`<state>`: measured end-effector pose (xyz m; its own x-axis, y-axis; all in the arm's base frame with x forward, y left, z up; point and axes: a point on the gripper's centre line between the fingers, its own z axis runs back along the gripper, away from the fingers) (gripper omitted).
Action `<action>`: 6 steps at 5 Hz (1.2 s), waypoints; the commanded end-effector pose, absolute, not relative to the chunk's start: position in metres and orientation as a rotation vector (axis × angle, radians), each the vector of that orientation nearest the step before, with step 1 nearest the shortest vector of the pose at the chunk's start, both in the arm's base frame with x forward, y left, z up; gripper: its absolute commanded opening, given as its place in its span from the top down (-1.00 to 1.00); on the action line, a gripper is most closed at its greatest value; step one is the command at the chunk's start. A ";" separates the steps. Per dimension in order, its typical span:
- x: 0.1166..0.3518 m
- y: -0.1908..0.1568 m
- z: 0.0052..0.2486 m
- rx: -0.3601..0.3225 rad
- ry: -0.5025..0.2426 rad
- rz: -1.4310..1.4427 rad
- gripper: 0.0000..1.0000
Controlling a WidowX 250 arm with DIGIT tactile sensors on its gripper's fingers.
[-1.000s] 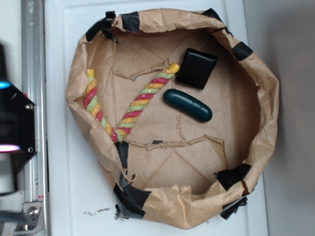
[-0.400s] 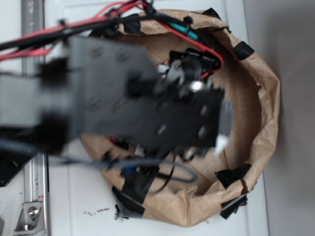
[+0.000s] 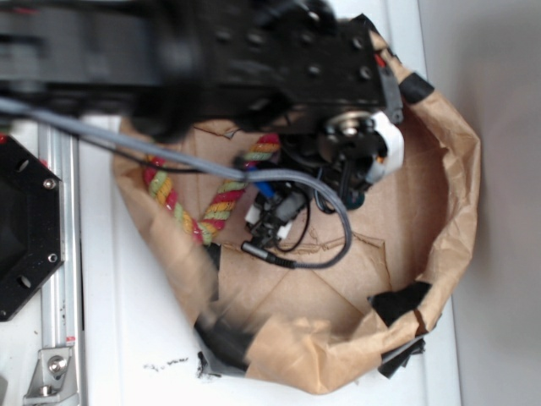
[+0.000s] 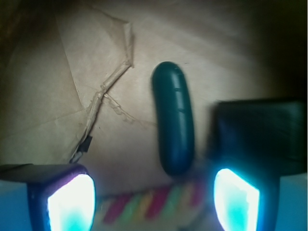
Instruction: Grab the plastic pickle.
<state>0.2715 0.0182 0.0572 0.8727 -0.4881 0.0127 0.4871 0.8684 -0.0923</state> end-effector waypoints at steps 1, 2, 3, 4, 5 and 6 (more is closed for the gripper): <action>0.298 -0.034 0.029 -0.030 0.052 -0.703 -1.00; 0.296 -0.040 0.017 -0.022 0.102 -0.724 -0.89; 0.296 -0.034 0.014 -0.048 0.108 -0.694 1.00; 0.291 -0.035 0.018 -0.040 0.100 -0.705 1.00; 0.284 -0.031 0.032 0.028 0.099 -0.665 1.00; 0.276 -0.021 0.081 0.086 0.054 -0.565 1.00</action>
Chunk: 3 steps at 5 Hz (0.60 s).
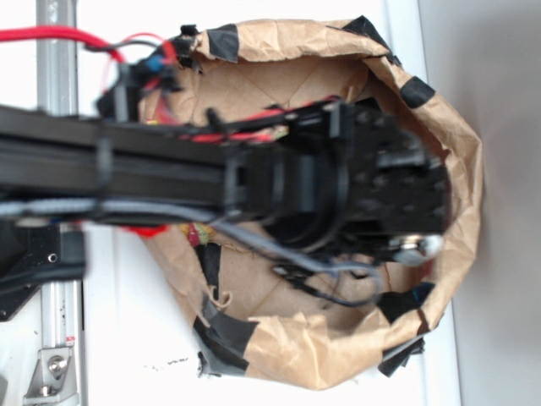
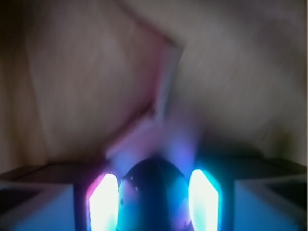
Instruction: Grab the plastic pickle.
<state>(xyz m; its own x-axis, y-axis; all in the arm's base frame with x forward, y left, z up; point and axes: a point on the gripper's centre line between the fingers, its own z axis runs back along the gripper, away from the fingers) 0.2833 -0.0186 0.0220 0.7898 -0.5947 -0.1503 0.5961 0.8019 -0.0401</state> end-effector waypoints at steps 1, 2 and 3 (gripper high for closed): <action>0.261 -0.011 0.129 0.157 -0.017 -0.322 1.00; 0.259 0.002 0.176 0.098 -0.145 -0.112 1.00; 0.260 0.000 0.176 0.098 -0.184 0.007 1.00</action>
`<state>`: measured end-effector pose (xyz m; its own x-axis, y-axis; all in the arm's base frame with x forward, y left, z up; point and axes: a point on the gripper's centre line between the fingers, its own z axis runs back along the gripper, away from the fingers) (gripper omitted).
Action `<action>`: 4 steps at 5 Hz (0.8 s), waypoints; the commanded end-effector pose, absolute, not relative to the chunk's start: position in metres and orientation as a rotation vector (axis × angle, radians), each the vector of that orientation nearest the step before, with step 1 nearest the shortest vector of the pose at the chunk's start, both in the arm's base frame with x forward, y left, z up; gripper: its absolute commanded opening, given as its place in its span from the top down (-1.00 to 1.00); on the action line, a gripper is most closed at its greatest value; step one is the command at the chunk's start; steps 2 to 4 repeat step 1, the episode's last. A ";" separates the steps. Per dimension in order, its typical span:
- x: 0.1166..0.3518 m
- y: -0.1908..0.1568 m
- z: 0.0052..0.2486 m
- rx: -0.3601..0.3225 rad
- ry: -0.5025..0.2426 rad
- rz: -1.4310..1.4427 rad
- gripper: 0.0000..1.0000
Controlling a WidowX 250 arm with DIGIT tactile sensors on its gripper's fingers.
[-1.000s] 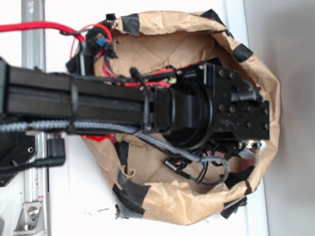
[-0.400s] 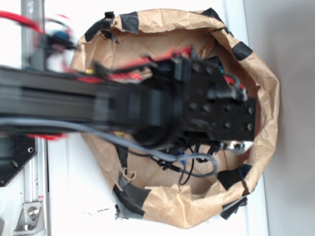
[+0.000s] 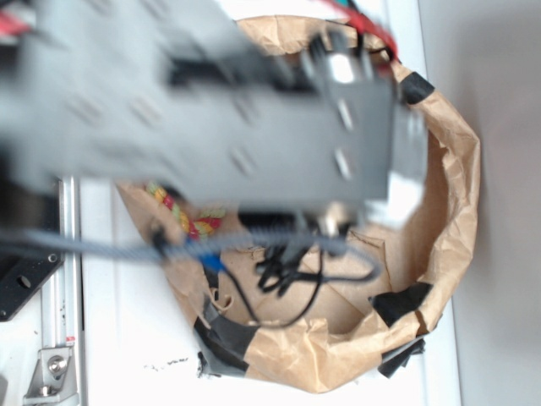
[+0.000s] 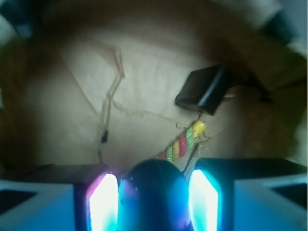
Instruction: Grab the plastic pickle.
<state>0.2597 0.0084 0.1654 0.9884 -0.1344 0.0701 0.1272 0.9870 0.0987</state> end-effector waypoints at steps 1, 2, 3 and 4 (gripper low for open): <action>0.260 -0.003 0.170 0.106 -0.188 0.032 1.00; 0.260 -0.003 0.170 0.106 -0.188 0.032 1.00; 0.260 -0.003 0.170 0.106 -0.188 0.032 1.00; 0.260 -0.003 0.170 0.106 -0.188 0.032 1.00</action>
